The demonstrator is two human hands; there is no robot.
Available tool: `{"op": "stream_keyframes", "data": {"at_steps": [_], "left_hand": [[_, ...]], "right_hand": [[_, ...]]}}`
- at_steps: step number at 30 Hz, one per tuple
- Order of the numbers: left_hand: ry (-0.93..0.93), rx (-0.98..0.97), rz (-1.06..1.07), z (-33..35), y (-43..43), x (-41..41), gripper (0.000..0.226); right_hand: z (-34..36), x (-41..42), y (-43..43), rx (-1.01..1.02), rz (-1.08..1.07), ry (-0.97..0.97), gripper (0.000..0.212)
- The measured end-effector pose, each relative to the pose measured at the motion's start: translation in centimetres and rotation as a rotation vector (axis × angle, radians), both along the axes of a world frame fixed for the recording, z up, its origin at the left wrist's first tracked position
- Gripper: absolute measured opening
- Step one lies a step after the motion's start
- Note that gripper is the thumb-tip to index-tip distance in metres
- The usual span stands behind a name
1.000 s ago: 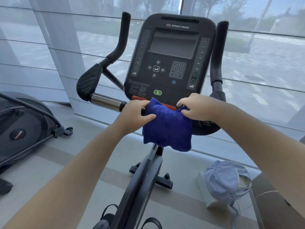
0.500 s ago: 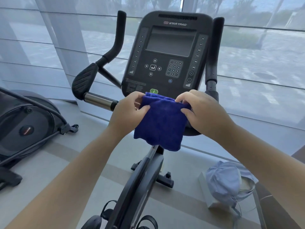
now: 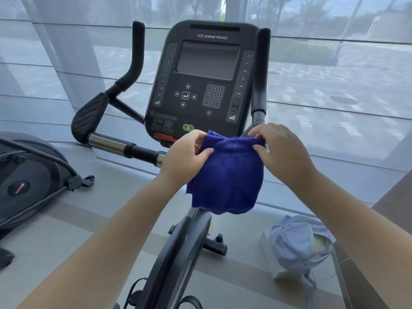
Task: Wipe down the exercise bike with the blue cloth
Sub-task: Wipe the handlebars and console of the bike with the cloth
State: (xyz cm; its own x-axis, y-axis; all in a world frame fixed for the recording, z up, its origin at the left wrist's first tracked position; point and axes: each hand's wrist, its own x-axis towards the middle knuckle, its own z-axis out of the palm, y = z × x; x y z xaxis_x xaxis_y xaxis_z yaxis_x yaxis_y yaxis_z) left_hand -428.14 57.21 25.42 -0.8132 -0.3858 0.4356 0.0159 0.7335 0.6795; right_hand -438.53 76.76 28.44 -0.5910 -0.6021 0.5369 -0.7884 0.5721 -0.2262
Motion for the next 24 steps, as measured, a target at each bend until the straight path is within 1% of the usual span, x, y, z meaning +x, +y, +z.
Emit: {"op": "stream_keyframes", "data": {"at_steps": [2, 4, 5, 6, 7, 9, 10, 11, 12, 14, 17, 19, 21, 24], "left_hand": [[-0.006, -0.016, -0.015, -0.3, -0.4, -0.1, 0.013], [-0.005, -0.038, -0.047, -0.7, -0.9, -0.1, 0.013], [-0.009, -0.071, -0.058, -1.0, -1.3, -0.1, 0.013], [-0.016, -0.118, -0.059, -1.2, -1.7, 0.0, 0.014], [-0.024, -0.174, -0.051, -1.6, -2.0, 0.1, 0.018], [-0.003, -0.345, -0.029, -2.8, -2.8, 0.7, 0.035], [0.018, -0.442, -0.027, -3.5, -3.2, 1.2, 0.042], [0.033, -0.518, -0.032, -4.2, -3.5, 1.6, 0.044], [0.04, -0.564, -0.036, -4.8, -3.7, 2.0, 0.041], [0.06, -0.594, -0.025, -5.5, -3.8, 2.4, 0.035], [0.102, -0.546, -0.003, -5.5, -3.3, 2.3, 0.034], [0.14, -0.519, 0.012, -5.7, -3.1, 2.3, 0.033], [0.155, -0.509, 0.008, -5.8, -3.3, 2.3, 0.034], [0.138, -0.549, -0.021, -5.9, -3.6, 2.3, 0.032]], "right_hand": [[-0.6, 0.9, -0.2, -0.021, -0.048, 0.076, 0.029], [-1.0, 2.9, -0.8, -0.083, -0.023, 0.162, 0.037], [-1.3, 4.3, -1.4, -0.093, 0.01, 0.163, 0.043], [-1.6, 5.6, -2.0, -0.062, 0.031, 0.132, 0.051], [-2.2, 6.7, -2.8, 0.017, 0.031, 0.086, 0.061], [-4.0, 7.6, -4.3, 0.263, -0.035, 0.001, 0.079], [-5.1, 7.6, -4.8, 0.351, -0.075, 0.034, 0.085], [-5.9, 7.5, -5.0, 0.397, -0.096, 0.077, 0.088], [-6.6, 7.3, -5.0, 0.402, -0.111, 0.119, 0.087], [-7.4, 6.9, -5.1, 0.352, -0.139, 0.166, 0.076], [-7.2, 7.1, -6.5, 0.246, -0.233, 0.175, 0.057], [-6.9, 7.3, -8.1, 0.163, -0.317, 0.134, 0.053], [-7.1, 7.4, -9.1, 0.121, -0.396, 0.118, 0.051], [-7.7, 7.2, -8.8, 0.069, -0.413, 0.203, 0.047]]}}
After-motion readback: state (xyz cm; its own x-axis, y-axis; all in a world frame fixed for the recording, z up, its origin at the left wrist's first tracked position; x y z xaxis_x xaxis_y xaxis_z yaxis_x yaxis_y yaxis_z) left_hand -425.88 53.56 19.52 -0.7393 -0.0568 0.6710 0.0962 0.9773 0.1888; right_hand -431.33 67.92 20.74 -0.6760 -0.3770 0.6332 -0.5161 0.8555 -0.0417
